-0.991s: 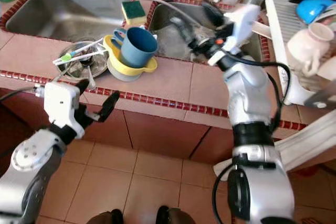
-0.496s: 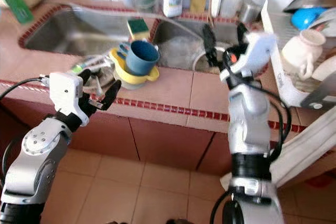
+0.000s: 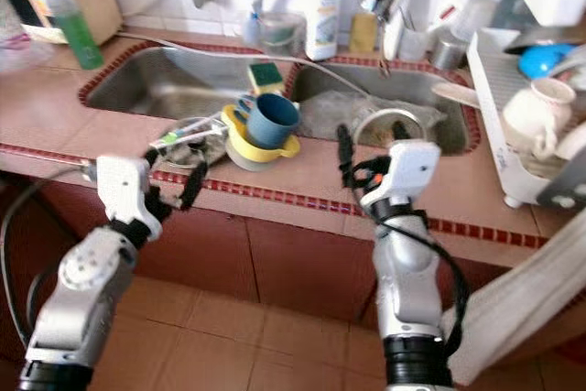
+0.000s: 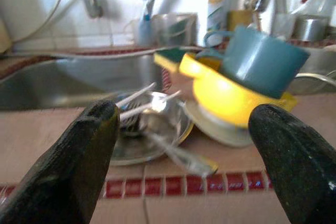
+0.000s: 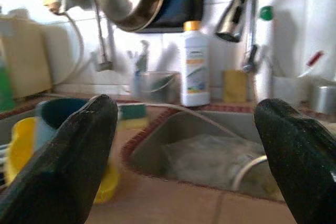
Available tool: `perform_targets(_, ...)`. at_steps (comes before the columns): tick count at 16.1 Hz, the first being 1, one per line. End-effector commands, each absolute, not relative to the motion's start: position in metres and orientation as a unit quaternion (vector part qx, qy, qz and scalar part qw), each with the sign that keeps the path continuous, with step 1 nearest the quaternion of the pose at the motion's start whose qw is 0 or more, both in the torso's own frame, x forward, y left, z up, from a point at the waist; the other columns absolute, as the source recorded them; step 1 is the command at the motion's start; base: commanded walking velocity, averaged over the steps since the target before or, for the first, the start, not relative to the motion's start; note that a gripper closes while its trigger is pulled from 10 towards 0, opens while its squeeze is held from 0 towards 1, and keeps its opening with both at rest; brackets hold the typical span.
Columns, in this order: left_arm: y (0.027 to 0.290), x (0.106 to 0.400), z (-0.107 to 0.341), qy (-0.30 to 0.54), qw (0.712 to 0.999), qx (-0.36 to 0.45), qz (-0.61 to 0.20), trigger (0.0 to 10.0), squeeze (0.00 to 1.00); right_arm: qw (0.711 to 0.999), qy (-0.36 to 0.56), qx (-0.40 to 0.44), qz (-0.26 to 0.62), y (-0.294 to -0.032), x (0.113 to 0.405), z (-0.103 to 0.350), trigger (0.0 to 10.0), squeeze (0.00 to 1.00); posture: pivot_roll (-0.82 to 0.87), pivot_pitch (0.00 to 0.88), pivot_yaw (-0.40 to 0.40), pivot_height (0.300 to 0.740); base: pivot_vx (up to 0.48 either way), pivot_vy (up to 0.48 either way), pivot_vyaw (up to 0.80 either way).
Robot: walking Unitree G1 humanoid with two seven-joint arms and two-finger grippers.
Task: Kitchen organization
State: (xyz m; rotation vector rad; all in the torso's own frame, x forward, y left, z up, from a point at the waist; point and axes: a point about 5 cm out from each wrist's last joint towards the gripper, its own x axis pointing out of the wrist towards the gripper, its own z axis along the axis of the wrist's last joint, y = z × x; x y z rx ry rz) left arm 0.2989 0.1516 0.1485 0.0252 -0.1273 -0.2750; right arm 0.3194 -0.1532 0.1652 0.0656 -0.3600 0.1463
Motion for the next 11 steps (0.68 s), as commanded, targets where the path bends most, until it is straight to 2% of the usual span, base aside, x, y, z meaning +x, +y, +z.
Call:
perform_targets(1,0.15,0.296,0.139,-0.057,0.989,0.012,-0.138,10.0,0.0,0.986,-0.147,0.03,0.066,-0.153,0.317,0.145,10.0,0.0,-0.07,0.006,0.023,0.74,0.0,0.0,0.0)
perform_targets(7,0.152,0.284,0.094,-0.022,0.991,0.028,-0.128,10.0,0.0,0.996,-0.081,0.003,0.045,-0.147,0.304,0.1,10.0,0.0,-0.06,0.0,0.02,0.74,0.0,0.0,0.0)
perform_targets(11,0.151,0.286,0.095,-0.031,0.99,0.005,-0.137,10.0,0.0,0.996,-0.079,-0.006,0.052,-0.143,0.302,0.095,10.0,0.0,-0.08,0.0,0.017,0.74,0.0,0.0,0.0)
